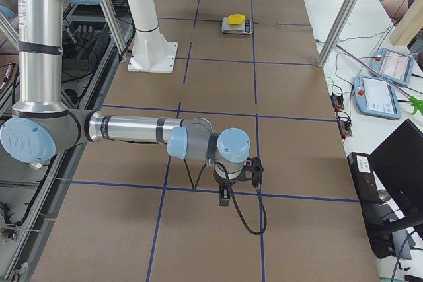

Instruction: Weigh mango

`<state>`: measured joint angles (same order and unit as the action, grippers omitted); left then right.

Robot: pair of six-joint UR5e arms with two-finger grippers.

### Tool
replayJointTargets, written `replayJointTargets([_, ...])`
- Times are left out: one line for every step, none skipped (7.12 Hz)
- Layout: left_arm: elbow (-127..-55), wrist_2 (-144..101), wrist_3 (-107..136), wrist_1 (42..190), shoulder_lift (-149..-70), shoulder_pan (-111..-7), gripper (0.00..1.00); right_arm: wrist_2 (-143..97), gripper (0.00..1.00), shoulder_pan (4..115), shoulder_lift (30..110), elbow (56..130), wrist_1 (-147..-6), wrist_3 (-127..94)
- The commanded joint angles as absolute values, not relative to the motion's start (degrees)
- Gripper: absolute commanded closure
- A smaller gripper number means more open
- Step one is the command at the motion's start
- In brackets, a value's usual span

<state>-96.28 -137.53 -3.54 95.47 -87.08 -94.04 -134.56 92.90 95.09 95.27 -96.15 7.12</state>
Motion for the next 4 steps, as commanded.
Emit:
replayJointTargets([-96.1, -137.5, -3.4, 95.4, -87.0, -94.0, 0.00, -134.6, 0.00, 92.9, 95.0, 95.3, -96.2, 7.1])
replayJointTargets([-96.2, -137.5, -3.4, 95.4, -87.0, -94.0, 0.00, -134.6, 0.00, 92.9, 95.1, 95.3, -96.2, 7.1])
replayJointTargets([-96.3, -137.5, -3.4, 95.4, -87.0, -94.0, 0.00, -134.6, 0.00, 92.9, 95.1, 95.3, -96.2, 7.1])
replayJointTargets([-96.1, -137.5, -3.5, 95.5, -87.2, -94.0, 0.00, -134.6, 0.00, 92.9, 95.1, 95.3, -96.2, 7.1])
